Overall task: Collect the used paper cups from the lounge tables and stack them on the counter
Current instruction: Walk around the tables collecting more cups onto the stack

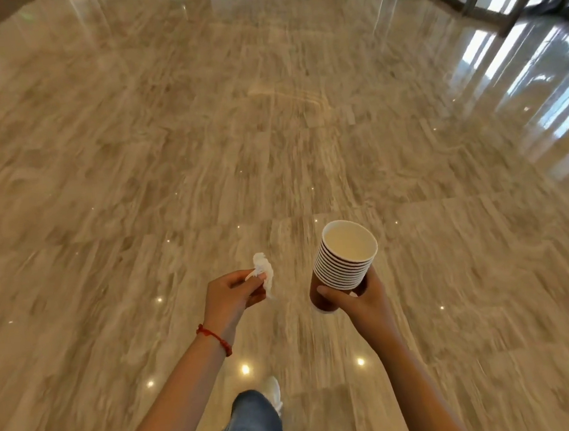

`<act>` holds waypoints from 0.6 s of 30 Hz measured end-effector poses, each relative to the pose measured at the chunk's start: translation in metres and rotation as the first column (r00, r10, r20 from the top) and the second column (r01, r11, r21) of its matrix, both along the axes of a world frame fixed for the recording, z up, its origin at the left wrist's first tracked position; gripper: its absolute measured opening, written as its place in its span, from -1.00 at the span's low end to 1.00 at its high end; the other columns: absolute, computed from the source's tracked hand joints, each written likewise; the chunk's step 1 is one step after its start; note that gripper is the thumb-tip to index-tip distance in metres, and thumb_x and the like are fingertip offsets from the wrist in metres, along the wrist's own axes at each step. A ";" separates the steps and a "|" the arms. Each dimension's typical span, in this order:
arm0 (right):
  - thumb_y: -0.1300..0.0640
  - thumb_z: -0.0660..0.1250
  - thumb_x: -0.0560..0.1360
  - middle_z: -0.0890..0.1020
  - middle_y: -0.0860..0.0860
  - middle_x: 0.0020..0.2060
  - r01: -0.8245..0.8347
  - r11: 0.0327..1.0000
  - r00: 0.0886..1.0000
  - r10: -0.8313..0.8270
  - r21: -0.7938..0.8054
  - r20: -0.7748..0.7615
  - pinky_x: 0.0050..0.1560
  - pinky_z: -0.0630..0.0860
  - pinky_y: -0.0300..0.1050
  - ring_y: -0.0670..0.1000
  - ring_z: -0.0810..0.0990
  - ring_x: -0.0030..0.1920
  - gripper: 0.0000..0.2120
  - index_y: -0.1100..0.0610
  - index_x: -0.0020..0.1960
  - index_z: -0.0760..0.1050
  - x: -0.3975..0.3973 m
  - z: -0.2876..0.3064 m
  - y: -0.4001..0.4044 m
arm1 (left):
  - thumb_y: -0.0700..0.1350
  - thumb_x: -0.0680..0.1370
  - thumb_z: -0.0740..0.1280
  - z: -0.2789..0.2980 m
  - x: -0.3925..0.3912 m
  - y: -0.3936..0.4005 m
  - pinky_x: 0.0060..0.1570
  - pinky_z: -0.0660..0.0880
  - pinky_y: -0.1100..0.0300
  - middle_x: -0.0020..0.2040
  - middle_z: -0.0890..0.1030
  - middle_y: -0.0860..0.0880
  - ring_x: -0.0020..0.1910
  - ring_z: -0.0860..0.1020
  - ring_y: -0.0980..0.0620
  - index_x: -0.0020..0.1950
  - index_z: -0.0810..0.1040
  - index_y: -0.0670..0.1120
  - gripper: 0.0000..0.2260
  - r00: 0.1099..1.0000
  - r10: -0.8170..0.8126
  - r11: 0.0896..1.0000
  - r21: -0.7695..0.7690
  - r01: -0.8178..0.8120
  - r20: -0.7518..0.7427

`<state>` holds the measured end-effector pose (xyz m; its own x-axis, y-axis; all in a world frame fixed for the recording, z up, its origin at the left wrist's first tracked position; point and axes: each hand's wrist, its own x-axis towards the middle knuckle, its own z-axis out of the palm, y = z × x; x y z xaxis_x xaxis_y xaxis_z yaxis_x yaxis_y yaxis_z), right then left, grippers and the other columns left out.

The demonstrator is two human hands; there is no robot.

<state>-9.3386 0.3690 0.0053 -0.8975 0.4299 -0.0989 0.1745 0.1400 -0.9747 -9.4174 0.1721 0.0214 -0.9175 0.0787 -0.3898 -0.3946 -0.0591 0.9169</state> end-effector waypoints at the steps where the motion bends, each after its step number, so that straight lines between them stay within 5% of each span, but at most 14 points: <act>1: 0.10 0.57 0.26 0.63 -0.07 0.03 0.010 1.000 1.000 -0.010 -0.004 -0.007 0.04 0.57 -0.04 -0.09 0.60 0.05 -0.36 0.03 0.27 0.39 -0.026 0.003 0.007 | -0.26 0.43 0.41 0.003 -0.027 0.006 -0.25 0.61 0.24 -0.25 0.68 -0.10 -0.31 0.65 0.05 -0.13 0.66 -0.16 -0.94 1.000 -0.004 1.000 -0.005 0.004 -0.006; 18: 0.01 0.58 0.22 0.63 -0.17 0.03 0.032 0.998 0.998 -0.034 -0.054 -0.047 -0.04 0.57 -0.21 -0.16 0.60 0.05 -0.34 -0.04 0.26 0.40 -0.360 -0.006 0.179 | -0.28 0.44 0.39 0.002 -0.365 0.192 -0.28 0.60 0.26 -0.29 0.68 -0.06 -0.32 0.66 0.04 -0.21 0.65 -0.10 -0.90 1.000 -0.025 1.000 0.016 0.025 -0.010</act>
<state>-9.6988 0.5480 -0.0009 -0.8871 0.4546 -0.0802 0.1316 0.0824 -0.9879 -9.7822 0.3641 0.0235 -0.9190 0.1081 -0.3791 -0.3870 -0.0644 0.9198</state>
